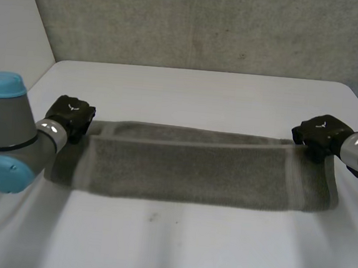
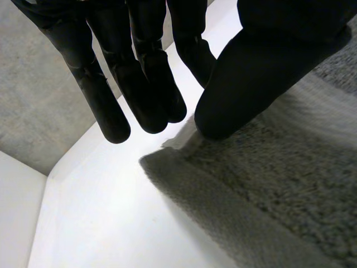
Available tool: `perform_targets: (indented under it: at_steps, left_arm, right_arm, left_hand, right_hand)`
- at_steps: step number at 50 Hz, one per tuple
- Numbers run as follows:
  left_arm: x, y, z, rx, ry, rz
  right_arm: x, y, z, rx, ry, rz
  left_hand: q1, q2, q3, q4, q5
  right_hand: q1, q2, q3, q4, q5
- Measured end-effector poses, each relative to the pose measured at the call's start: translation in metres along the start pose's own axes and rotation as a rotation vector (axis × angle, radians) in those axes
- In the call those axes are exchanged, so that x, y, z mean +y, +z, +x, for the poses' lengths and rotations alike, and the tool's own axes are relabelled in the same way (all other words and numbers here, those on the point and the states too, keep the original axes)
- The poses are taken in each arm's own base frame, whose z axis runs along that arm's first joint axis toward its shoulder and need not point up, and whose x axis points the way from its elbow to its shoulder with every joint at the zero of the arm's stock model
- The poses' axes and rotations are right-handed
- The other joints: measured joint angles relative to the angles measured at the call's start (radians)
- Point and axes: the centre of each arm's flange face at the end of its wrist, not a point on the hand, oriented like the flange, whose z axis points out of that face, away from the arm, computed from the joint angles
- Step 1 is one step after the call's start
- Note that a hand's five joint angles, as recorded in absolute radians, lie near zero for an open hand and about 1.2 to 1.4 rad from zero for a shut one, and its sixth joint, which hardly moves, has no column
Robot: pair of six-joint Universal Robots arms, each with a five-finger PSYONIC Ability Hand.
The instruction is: Fold the towel.
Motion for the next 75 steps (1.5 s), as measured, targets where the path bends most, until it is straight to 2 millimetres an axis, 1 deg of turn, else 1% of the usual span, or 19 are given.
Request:
perform_targets:
  at_steps: [5,9,16,27,37,39,40,41,42,43,44,45,46,50,55,60,66,70,75]
  left_arm:
    - [-0.002,0.035,-0.001,-0.054,0.003,0.026]
    - [-0.008,0.055,-0.002,-0.096,-0.002,0.055]
    - [-0.017,0.075,0.005,-0.112,-0.005,0.093]
    - [-0.015,0.088,0.017,-0.089,-0.001,0.088]
    - [-0.016,0.086,0.017,-0.083,-0.011,0.082]
    - [-0.019,0.084,0.015,-0.085,-0.031,0.087]
    - [-0.020,0.083,0.014,-0.085,-0.037,0.088]
    - [-0.022,0.082,0.013,-0.086,-0.050,0.090]
    - [-0.025,0.080,0.011,-0.088,-0.065,0.094]
    - [-0.027,0.079,0.010,-0.088,-0.074,0.095]
    - [-0.030,0.077,0.008,-0.087,-0.094,0.097]
    - [-0.033,0.074,0.006,-0.086,-0.112,0.097]
    - [-0.036,0.071,0.004,-0.085,-0.130,0.098]
    - [-0.046,0.060,-0.001,-0.082,-0.175,0.096]
    - [-0.057,0.038,-0.008,-0.075,-0.202,0.091]
    - [-0.060,0.016,-0.010,-0.068,-0.208,0.082]
    - [-0.055,-0.009,-0.007,-0.059,-0.228,0.071]
    - [-0.048,-0.024,-0.004,-0.057,-0.255,0.071]
    - [-0.037,-0.043,0.002,-0.057,-0.292,0.073]
  right_arm:
    - [-0.004,0.028,0.004,0.078,-0.021,0.022]
    - [-0.008,0.046,0.005,0.120,-0.040,0.049]
    - [-0.011,0.068,0.007,0.181,-0.066,0.066]
    - [-0.005,0.085,0.002,0.190,-0.076,0.059]
    - [0.002,0.093,-0.002,0.184,-0.076,0.053]
    - [0.002,0.095,-0.001,0.190,-0.076,0.053]
    - [0.003,0.095,-0.001,0.191,-0.076,0.052]
    - [0.003,0.096,0.000,0.196,-0.075,0.051]
    - [0.002,0.096,0.000,0.200,-0.075,0.050]
    - [0.002,0.096,0.001,0.203,-0.074,0.050]
    - [0.000,0.095,0.002,0.207,-0.073,0.050]
    - [-0.002,0.094,0.003,0.213,-0.071,0.052]
    - [-0.005,0.092,0.005,0.219,-0.069,0.055]
    - [-0.016,0.083,0.011,0.236,-0.058,0.072]
    - [-0.038,0.058,0.022,0.245,-0.006,0.116]
    - [-0.049,0.031,0.019,0.204,0.037,0.136]
    - [-0.037,0.001,0.006,0.134,0.078,0.097]
    - [-0.019,-0.016,-0.004,0.102,0.103,0.063]
    - [0.012,-0.035,-0.023,0.084,0.130,0.029]
  left_hand:
    - [0.010,0.000,0.000,0.000,0.005]
    - [0.010,0.000,0.000,0.000,0.005]
    - [0.010,0.000,0.000,0.000,0.005]
    - [0.010,0.000,0.000,0.000,0.005]
    - [0.000,-0.017,-0.016,-0.010,-0.002]
    - [-0.080,-0.097,-0.093,-0.094,-0.081]
    - [-0.088,-0.106,-0.104,-0.106,-0.091]
    - [-0.174,-0.206,-0.204,-0.184,-0.163]
    - [-0.317,-0.354,-0.350,-0.355,-0.335]
    - [-0.370,-0.404,-0.399,-0.404,-0.387]
    - [-0.605,-0.630,-0.624,-0.628,-0.622]
    - [-0.727,-0.743,-0.729,-0.730,-0.725]
    - [-0.778,-0.801,-0.797,-0.800,-0.793]
    - [-0.912,-0.932,-0.931,-0.930,-0.924]
    - [-0.963,-0.988,-0.986,-0.986,-0.976]
    - [-0.974,-0.998,-0.993,-0.996,-0.984]
    - [-0.980,-1.005,-1.001,-1.002,-0.988]
    - [-0.980,-1.007,-1.002,-1.005,-0.990]
    - [-0.982,-1.007,-1.003,-1.005,-0.990]
  right_hand:
    - [0.000,0.000,0.000,0.000,0.000]
    - [0.000,0.000,0.000,0.000,0.005]
    - [0.000,0.000,0.000,0.000,0.005]
    - [0.000,0.000,0.000,0.000,0.005]
    - [-0.029,-0.019,-0.020,-0.021,-0.018]
    - [-0.212,-0.210,-0.208,-0.215,-0.222]
    - [-0.232,-0.229,-0.228,-0.231,-0.239]
    - [-0.341,-0.331,-0.335,-0.342,-0.339]
    - [-0.518,-0.504,-0.508,-0.514,-0.541]
    - [-0.619,-0.607,-0.587,-0.593,-0.626]
    - [-0.798,-0.784,-0.785,-0.790,-0.818]
    - [-0.936,-0.925,-0.923,-0.929,-0.967]
    - [-1.028,-1.018,-1.024,-1.031,-1.078]
    - [-1.098,-1.070,-1.085,-1.081,-1.111]
    - [-1.102,-1.070,-1.085,-1.081,-1.111]
    - [-1.103,-1.070,-1.085,-1.081,-1.111]
    - [-1.105,-1.070,-1.085,-1.081,-1.111]
    - [-1.105,-1.070,-1.085,-1.081,-1.111]
    - [-1.105,-1.070,-1.085,-1.081,-1.111]
